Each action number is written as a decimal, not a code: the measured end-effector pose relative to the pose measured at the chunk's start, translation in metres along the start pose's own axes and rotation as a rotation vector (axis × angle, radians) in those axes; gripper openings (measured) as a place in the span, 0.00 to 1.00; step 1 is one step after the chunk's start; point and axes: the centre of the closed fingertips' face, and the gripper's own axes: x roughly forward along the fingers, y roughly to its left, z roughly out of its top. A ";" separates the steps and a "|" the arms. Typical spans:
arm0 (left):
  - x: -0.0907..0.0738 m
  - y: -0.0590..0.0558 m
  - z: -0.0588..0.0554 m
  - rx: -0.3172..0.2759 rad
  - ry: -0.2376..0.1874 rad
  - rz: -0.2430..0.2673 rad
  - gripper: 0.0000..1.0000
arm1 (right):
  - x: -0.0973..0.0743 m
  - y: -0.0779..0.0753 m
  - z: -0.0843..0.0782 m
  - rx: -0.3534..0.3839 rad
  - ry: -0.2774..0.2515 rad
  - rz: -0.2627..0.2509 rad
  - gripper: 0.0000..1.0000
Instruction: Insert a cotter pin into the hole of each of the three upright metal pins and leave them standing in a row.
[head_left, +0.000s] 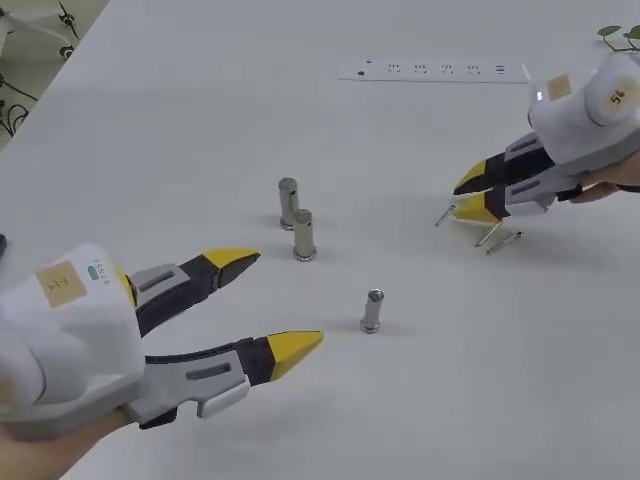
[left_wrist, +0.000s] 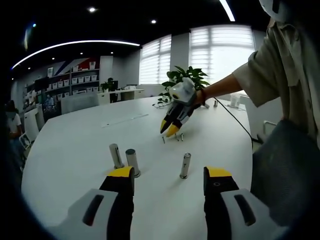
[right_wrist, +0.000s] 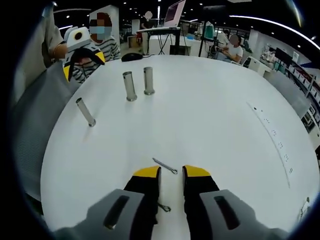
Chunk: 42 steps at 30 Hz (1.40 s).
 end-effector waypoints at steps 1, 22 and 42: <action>0.000 0.001 0.000 -0.001 0.001 0.001 0.55 | 0.001 0.000 0.000 -0.008 0.007 0.007 0.19; -0.002 0.005 -0.001 0.001 -0.002 0.006 0.53 | 0.012 -0.005 -0.010 -0.117 0.103 0.107 0.12; -0.008 0.007 -0.002 0.006 -0.008 0.013 0.50 | 0.010 0.009 -0.008 -0.074 0.130 0.114 0.04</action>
